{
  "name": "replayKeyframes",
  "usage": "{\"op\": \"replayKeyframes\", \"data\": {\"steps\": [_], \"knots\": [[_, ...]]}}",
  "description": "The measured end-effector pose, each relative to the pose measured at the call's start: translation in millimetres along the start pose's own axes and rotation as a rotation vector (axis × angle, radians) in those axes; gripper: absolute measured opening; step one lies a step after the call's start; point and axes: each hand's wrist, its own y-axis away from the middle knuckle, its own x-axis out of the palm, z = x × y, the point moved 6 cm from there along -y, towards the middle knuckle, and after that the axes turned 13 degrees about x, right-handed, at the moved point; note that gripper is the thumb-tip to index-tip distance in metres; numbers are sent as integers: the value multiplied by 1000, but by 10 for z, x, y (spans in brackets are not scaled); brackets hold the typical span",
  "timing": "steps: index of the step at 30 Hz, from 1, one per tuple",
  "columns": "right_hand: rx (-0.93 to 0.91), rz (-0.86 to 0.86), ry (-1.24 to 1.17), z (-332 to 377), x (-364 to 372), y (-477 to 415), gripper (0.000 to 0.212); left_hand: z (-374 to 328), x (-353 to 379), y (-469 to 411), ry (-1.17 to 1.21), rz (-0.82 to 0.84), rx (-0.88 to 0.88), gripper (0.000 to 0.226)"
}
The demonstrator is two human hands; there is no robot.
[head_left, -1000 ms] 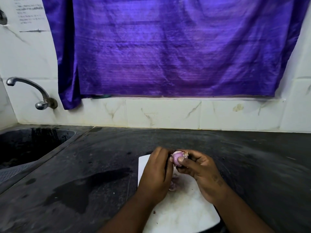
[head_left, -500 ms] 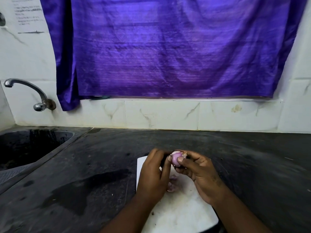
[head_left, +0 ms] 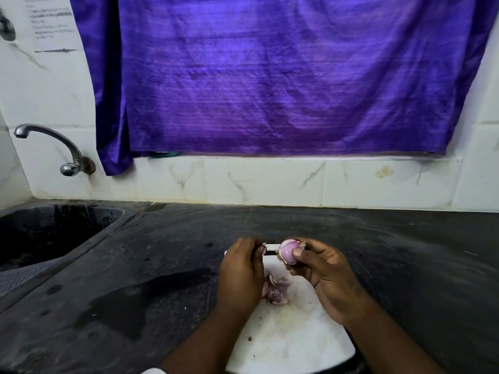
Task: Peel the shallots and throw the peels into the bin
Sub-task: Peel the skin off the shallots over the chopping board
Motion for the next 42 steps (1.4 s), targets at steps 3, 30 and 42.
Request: {"op": "replayKeyframes", "data": {"steps": [3,30,42], "knots": [[3,-11,28,-14,-4,2,31,11,33,20,-40,67,11,14],[-55,-13,304,-74,-26,-24,28,12,81,-4,473,16,-134,10],[-205,-33,362,-24,-44,-31,25,81,121,-12,667,36,-260,15]]}}
